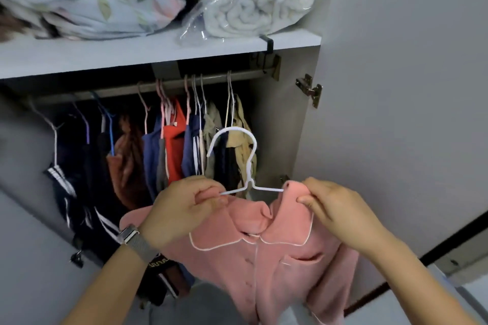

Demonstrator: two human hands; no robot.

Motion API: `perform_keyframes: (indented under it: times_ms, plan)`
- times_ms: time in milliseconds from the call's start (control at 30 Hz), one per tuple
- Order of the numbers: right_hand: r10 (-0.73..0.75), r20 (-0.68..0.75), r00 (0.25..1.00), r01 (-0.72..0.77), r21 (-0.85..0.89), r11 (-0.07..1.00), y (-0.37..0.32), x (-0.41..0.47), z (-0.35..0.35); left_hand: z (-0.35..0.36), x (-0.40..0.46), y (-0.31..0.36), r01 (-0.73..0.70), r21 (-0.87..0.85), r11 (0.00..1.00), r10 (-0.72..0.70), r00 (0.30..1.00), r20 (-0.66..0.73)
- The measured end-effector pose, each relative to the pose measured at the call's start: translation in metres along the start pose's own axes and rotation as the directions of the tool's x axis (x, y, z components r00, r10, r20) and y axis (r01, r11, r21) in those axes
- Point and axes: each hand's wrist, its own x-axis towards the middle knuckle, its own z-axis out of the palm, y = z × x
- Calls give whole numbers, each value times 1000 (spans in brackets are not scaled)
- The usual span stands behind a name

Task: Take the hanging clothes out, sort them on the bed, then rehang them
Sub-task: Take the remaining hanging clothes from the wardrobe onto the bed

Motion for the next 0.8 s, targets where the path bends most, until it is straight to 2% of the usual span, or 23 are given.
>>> perform_keyframes:
  times_ms: [67,100,167,200,267,367,500,533,633,700,800]
  plan:
    - [16,-9,1000,-16,70,997,-8,16,3,-14,-9,-4,18,129,992,-7,996,-86]
    - [21,-17,1000,-19,117,993,-12,23,6,-21,-13,-6,1,264,964,31,992,-119]
    - [25,-33,999,-18,194,981,-17,36,17,-32,-17,-12,-70,521,851,157,980,-124]
    - [25,-36,999,-17,221,975,-19,42,23,-37,-16,-17,-112,554,825,199,975,-99]
    - [36,-25,999,-28,277,961,-25,54,37,-45,-14,-29,-165,460,873,199,980,-26]
    - [33,35,999,-42,313,949,-31,73,58,-49,-12,-46,-31,238,971,35,999,-13]
    - [-51,301,952,-87,428,899,-35,97,76,-51,-11,-72,121,207,971,-116,993,-37]
    - [-45,326,944,-112,449,887,-35,102,80,-51,-11,-78,149,206,967,-142,989,-48]
    - [136,259,956,-258,528,809,-23,120,93,-52,-13,-91,165,258,952,-145,985,-93]
    - [311,206,928,-372,558,742,-9,140,103,-54,-12,-96,136,324,936,-94,985,-142]
    - [450,189,873,-479,511,714,20,184,122,-61,-2,-98,146,360,921,-68,973,-219]
